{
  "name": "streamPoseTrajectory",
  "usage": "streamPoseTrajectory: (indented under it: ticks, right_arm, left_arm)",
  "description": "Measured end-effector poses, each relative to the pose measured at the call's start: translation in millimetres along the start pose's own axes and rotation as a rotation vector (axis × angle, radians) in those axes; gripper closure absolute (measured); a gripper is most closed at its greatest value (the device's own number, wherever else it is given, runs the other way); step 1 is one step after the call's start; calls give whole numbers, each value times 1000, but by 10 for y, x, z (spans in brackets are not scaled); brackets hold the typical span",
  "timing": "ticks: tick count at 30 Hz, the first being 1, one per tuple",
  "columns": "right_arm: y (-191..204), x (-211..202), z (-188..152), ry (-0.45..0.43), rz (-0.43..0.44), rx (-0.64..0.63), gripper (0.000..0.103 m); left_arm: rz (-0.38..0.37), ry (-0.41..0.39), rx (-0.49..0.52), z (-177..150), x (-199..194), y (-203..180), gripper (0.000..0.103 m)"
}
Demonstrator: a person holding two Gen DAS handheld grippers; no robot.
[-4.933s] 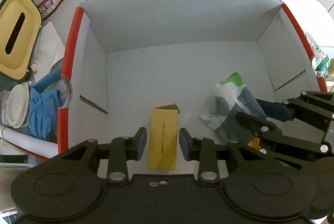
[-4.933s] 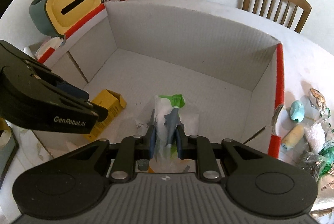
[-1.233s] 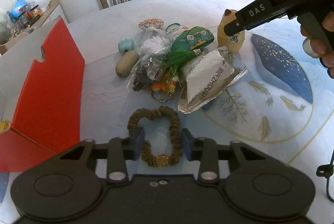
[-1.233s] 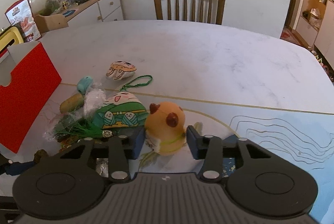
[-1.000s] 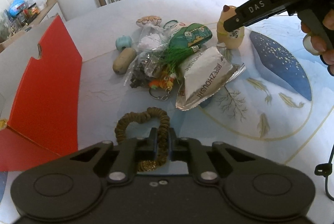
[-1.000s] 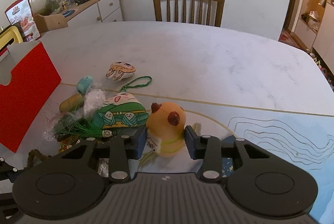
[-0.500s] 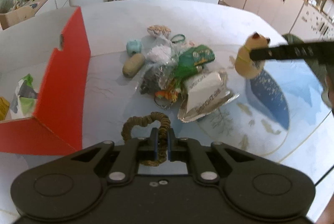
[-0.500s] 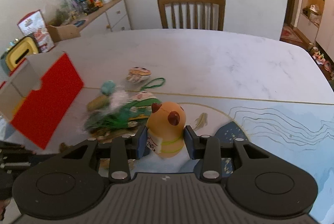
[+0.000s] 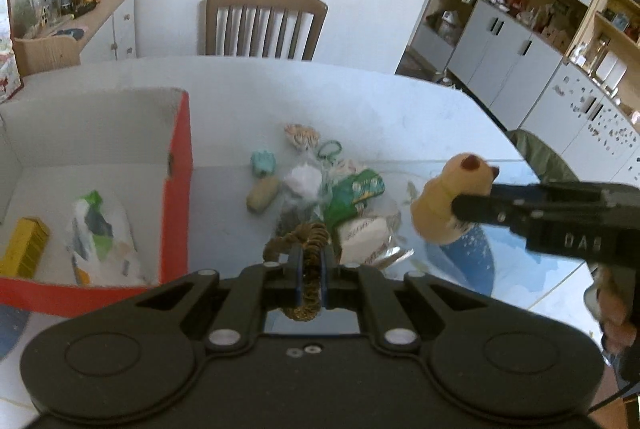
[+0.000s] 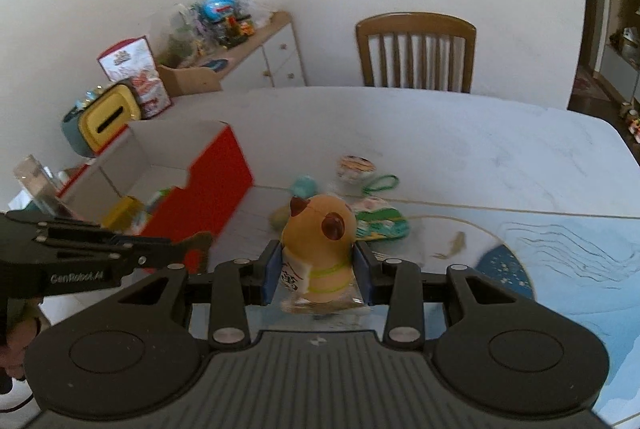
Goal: Organize objects
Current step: 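Carry the toy figure and bracelet into the cardboard box and release both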
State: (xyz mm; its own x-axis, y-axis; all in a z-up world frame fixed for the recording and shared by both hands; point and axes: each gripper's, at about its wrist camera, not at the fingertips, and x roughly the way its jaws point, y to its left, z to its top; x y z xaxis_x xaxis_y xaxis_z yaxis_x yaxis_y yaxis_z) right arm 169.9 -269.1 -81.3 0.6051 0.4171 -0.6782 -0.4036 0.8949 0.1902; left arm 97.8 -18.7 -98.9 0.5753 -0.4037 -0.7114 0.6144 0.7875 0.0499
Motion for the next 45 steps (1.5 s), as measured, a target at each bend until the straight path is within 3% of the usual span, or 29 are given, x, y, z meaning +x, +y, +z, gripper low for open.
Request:
streamPoseTrajectory:
  ticks: [25,40,45]
  right_arm:
    - [1348,397,525,2,69,-112,65]
    - [1923,1109,701,59,84,-130,65]
    - [2071,1467,671,102,40,-177,65]
  left_arm:
    - [31,-62,-36,540,-516,1229,97]
    - [98,-8,-42,676,-302,2012,97]
    - [132,21,-44,688,-135,2208,97]
